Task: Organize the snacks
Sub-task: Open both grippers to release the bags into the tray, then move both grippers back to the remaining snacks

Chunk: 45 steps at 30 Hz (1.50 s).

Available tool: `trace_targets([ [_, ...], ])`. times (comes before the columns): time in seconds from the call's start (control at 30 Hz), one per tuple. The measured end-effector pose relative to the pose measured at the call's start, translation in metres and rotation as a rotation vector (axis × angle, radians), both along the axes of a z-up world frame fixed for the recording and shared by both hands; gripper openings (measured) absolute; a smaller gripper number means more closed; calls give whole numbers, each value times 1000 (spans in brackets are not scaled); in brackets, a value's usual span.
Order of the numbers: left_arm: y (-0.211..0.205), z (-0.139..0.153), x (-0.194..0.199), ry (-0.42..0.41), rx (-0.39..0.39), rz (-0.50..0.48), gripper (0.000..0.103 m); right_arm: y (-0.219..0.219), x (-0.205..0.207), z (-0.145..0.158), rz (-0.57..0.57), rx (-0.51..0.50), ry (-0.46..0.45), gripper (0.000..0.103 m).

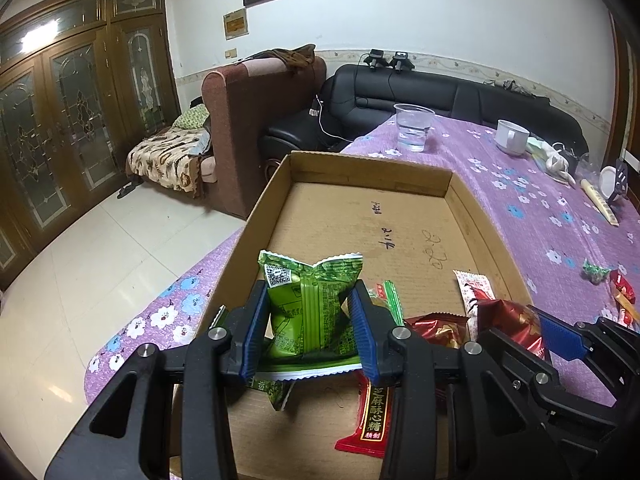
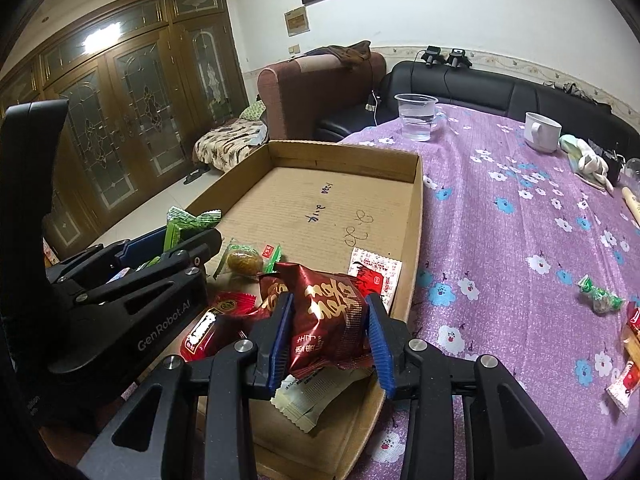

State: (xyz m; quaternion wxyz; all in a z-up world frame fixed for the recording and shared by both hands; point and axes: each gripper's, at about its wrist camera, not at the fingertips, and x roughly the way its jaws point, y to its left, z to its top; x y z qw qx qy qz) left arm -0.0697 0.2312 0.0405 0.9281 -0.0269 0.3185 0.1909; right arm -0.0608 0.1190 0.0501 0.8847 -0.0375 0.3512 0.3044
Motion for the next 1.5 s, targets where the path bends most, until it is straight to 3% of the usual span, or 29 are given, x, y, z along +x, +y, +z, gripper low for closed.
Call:
trace_targets([
  [0.3,1,3,-4,-15,2,0,39,-1,-7,5,-1,2,-38,39],
  [0.4,4,4,-6,-18,-12,4,49,-2,-10,9,-8,0,-64,39],
  [0.5,5,5,-9,-23,-19,-6,49,-8,-11,15,-22,25,-70,39],
  [0.67,4,12,-11,-30,-23,-17,49,-28,-7,29,-54,97,-39,40],
  [0.83,1,22,-14,-50,-26,-24,56,-58,1,40,-90,171,15,43],
  [1.03,-18,32,-15,-59,-15,-70,56,-112,13,47,-158,237,96,45],
  [1.27,-69,47,-15,-44,8,-231,60,-206,32,47,-302,206,147,45],
  [1.37,-102,49,-13,-11,12,-350,60,-245,45,33,-370,198,194,46],
  [1.5,-149,44,-3,75,-26,-517,60,-297,59,3,-458,260,271,46],
])
